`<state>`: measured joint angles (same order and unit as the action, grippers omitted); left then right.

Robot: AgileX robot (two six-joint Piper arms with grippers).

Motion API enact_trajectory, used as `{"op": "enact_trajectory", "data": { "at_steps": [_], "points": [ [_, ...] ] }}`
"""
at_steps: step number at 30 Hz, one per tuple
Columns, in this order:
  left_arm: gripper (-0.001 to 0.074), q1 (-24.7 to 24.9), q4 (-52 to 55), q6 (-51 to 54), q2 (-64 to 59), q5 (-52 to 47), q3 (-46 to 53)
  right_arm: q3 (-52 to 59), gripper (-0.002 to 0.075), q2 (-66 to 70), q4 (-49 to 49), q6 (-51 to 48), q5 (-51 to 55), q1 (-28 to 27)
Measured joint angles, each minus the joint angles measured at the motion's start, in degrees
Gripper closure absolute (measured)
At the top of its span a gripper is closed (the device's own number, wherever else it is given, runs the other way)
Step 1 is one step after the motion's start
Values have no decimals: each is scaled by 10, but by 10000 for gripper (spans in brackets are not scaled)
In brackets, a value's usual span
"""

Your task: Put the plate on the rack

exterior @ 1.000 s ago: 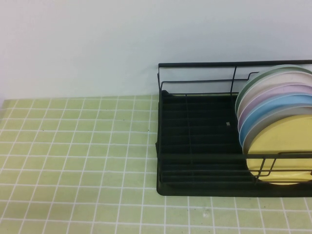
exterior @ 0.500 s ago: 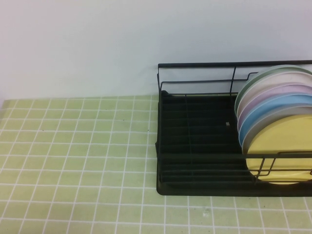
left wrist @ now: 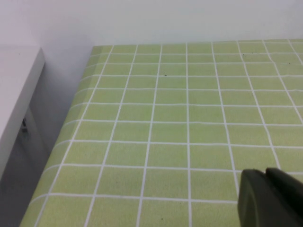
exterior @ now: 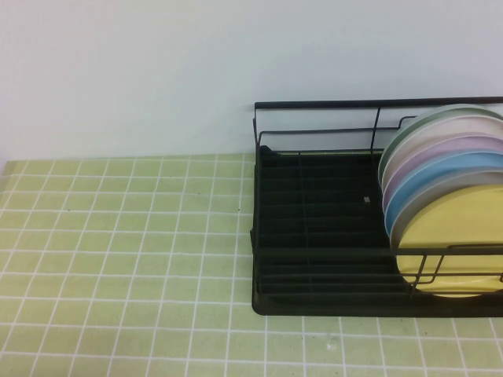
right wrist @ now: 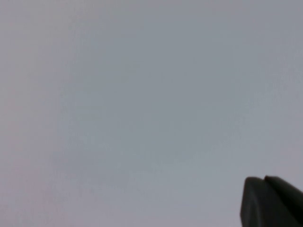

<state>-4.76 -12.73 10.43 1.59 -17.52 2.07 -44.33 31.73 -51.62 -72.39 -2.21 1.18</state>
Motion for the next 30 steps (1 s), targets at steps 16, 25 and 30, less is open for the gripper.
{"op": "enact_trajectory", "data": {
  "at_steps": [16,25,30],
  "points": [
    [735,0,0,0,0,0,0,297,726,-187,236,286,-12,-11],
    [735,0,0,0,0,0,0,386,726,-286,502,589,113,-49],
    [735,0,0,0,0,0,0,432,726,-317,508,628,120,-49]
  ]
}}
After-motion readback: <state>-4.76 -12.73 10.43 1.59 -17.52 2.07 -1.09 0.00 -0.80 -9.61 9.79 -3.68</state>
